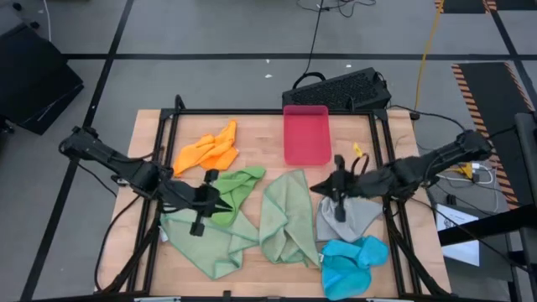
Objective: Fold microfiber towels
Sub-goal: Fold the right light green microfiber cloth
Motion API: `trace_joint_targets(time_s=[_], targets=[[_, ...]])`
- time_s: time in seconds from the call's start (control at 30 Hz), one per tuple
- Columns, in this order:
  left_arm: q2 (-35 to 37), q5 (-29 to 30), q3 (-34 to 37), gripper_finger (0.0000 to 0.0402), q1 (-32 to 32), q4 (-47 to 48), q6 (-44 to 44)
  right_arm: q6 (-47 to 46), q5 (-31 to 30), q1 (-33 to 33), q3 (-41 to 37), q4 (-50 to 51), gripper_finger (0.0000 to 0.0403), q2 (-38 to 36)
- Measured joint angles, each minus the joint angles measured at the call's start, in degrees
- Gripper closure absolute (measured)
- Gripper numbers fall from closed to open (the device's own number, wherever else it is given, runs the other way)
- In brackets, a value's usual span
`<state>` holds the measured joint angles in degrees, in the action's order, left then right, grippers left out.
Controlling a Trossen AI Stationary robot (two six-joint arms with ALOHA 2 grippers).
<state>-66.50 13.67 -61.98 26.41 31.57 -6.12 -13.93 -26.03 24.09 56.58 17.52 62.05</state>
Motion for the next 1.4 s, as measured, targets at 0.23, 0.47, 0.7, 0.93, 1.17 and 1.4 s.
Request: trace_joint_targets(time_s=[0.23, 0.47, 0.7, 0.93, 1.17, 1.4], targets=[[-7.96, 5.71, 0.00, 0.0368, -0.02, -1.06, 0.20, -2.97, -4.21, 4.75, -2.26, -6.02, 0.0403, 7.85], [-18.69, 5.88, 0.00, 0.0319, -0.16, -8.20, -0.24, -2.98, -5.69, 5.45, -5.17, -11.78, 0.0403, 13.41], [-29.73, 5.43, 0.00, 0.0222, -0.66, -18.04, 0.00, -6.95, -5.71, 4.79, -8.05, -14.69, 0.0403, 15.31], [-39.41, 4.37, 0.00, 0.0165, -1.03, -30.04, 4.08, -7.92, -5.69, 4.79, -9.71, -16.43, 0.0397, 15.46], [-42.03, 3.88, 0.00, 0.0155, -1.18, -32.14, 0.40, -7.89, -5.69, 4.79, -9.71, -16.43, 0.0354, 15.46], [-42.12, 3.12, 0.00, 0.0189, -2.43, -32.39, -5.10, -7.72, -5.69, 4.79, -9.71, -16.43, 0.0321, 15.44]])
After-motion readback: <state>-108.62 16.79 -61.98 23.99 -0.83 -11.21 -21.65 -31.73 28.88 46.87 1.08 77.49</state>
